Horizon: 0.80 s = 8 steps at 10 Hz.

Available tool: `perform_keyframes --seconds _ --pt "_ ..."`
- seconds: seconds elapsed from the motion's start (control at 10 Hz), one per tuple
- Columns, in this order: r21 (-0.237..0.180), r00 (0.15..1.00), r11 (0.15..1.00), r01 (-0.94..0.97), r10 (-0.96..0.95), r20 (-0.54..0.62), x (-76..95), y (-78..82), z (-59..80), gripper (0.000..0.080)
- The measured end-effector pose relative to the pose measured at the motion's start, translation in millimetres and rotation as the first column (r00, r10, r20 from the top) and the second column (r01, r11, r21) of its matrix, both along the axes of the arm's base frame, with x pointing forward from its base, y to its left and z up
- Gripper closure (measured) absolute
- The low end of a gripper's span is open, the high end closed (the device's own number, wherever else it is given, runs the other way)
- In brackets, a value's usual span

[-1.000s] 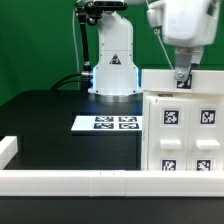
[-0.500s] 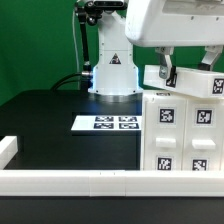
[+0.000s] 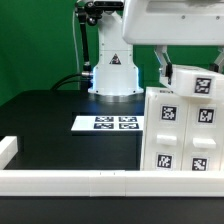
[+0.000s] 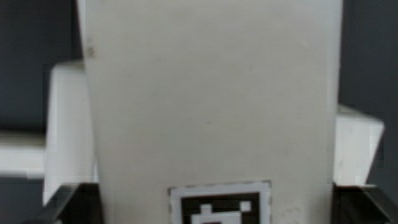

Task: Assemble cabinet

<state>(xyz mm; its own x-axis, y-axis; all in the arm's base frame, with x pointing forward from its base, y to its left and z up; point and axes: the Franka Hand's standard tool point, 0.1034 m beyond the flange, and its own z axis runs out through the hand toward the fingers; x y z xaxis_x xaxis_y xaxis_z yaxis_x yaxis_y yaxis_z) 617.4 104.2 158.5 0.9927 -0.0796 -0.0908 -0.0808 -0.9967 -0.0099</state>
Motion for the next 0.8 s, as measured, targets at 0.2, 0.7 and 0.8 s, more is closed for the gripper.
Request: perform_keyframes --seconds 0.2,0.7,0.8 --pt "0.019 0.976 0.975 0.219 -0.219 -0.001 1.8 -1.8 -1.4 0.0245" --pt "0.019 0.846 0.846 0.533 -0.533 -0.013 5.0 0.8 -0.2 0.0245" --pt "0.015 0.812 0.812 0.583 -0.583 -0.013 5.6 1.1 0.0 0.0245"
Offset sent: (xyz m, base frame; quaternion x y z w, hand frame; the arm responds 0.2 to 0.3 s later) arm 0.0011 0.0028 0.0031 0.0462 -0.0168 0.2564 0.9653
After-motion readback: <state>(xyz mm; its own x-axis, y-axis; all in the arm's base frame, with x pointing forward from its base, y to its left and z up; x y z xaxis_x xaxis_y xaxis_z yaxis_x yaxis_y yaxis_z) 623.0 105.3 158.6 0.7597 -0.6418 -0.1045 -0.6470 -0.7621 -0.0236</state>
